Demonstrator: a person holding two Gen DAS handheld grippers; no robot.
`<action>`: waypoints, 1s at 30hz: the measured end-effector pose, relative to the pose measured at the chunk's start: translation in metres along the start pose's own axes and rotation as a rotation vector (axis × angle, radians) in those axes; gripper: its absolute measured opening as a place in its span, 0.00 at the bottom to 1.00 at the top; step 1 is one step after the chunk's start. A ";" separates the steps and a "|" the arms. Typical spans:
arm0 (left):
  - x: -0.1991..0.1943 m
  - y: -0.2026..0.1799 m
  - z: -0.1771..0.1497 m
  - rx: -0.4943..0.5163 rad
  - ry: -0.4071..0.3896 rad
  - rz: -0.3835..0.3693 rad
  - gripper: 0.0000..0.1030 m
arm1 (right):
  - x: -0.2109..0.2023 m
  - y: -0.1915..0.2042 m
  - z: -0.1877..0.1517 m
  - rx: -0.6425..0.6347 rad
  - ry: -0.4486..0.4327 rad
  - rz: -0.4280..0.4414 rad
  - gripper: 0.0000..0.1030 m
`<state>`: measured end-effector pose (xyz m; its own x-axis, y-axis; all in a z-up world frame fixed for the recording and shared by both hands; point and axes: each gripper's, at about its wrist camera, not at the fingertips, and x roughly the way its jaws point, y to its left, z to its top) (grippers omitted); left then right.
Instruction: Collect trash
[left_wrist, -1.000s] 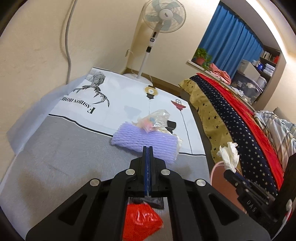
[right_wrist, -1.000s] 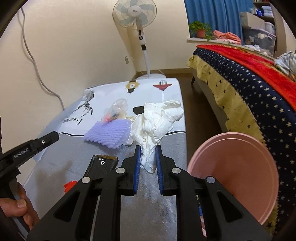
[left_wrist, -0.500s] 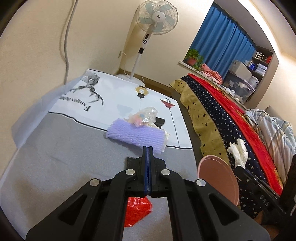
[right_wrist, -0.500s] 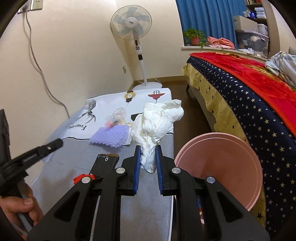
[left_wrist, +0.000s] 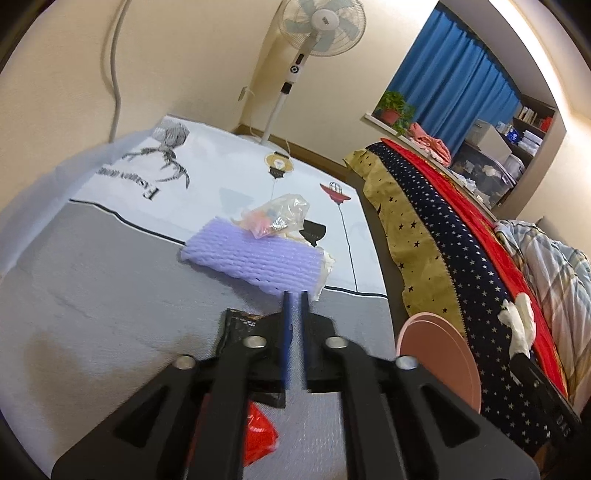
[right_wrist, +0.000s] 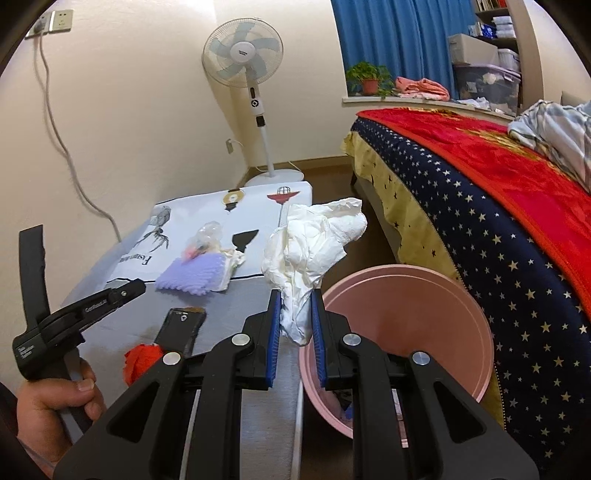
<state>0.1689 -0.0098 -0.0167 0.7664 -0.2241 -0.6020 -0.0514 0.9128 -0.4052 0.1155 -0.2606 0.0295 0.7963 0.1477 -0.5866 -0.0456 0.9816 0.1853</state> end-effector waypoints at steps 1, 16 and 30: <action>0.005 0.000 -0.001 -0.010 0.000 0.007 0.31 | 0.002 -0.001 0.000 0.002 0.003 0.000 0.16; 0.071 0.007 0.004 -0.165 0.055 0.052 0.69 | 0.029 -0.013 0.006 0.015 0.022 0.001 0.16; 0.091 0.007 0.006 -0.179 0.088 0.045 0.27 | 0.034 -0.017 0.006 0.021 0.024 -0.002 0.16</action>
<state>0.2419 -0.0216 -0.0704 0.7020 -0.2211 -0.6769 -0.2028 0.8491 -0.4877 0.1467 -0.2733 0.0112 0.7814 0.1489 -0.6059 -0.0310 0.9792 0.2007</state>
